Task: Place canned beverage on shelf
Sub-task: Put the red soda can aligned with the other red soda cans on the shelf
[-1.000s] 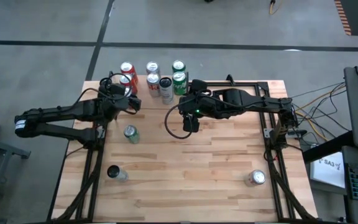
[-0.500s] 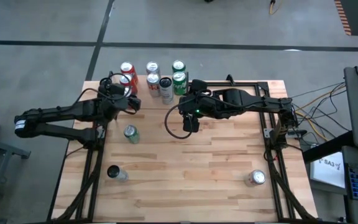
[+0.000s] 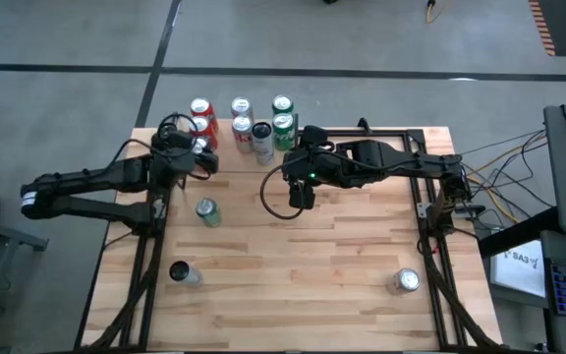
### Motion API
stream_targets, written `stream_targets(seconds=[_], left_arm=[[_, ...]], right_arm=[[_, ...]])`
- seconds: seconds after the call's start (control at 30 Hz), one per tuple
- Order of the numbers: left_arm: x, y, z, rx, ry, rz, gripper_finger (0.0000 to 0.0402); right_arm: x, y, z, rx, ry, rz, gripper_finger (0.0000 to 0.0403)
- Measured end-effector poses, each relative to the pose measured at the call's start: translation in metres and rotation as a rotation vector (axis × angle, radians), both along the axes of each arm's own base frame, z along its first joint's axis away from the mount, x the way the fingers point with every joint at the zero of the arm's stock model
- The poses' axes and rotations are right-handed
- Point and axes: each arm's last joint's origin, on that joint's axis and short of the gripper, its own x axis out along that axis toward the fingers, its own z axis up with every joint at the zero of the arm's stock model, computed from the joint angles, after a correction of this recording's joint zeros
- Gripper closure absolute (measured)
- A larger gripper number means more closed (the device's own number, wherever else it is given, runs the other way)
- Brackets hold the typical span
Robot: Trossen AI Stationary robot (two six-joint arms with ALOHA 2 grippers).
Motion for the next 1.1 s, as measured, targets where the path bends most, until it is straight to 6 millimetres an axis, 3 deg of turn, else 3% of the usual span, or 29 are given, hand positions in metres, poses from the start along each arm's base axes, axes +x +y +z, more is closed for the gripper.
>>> stream_targets(seconds=[0.33,0.67,0.9,1.1], left_arm=[[-0.004,-0.013,0.023,-0.024,0.007,-0.214,0.0108],[-0.02,-0.034,0.035,-0.063,0.123,-0.338,0.0155],[-0.023,-0.045,0.023,-0.166,0.265,-0.523,0.0203],[-0.022,-0.046,0.009,-0.218,0.406,-0.485,0.0283]], right_arm=[[0.0,0.0,0.0,0.006,-0.004,-0.005,0.0077],[-0.001,0.0,-0.001,0.004,0.013,-0.004,0.0077],[-0.002,0.0,-0.002,0.004,0.021,-0.005,0.0077],[-0.002,0.0,-0.002,0.001,0.029,-0.002,0.0077]])
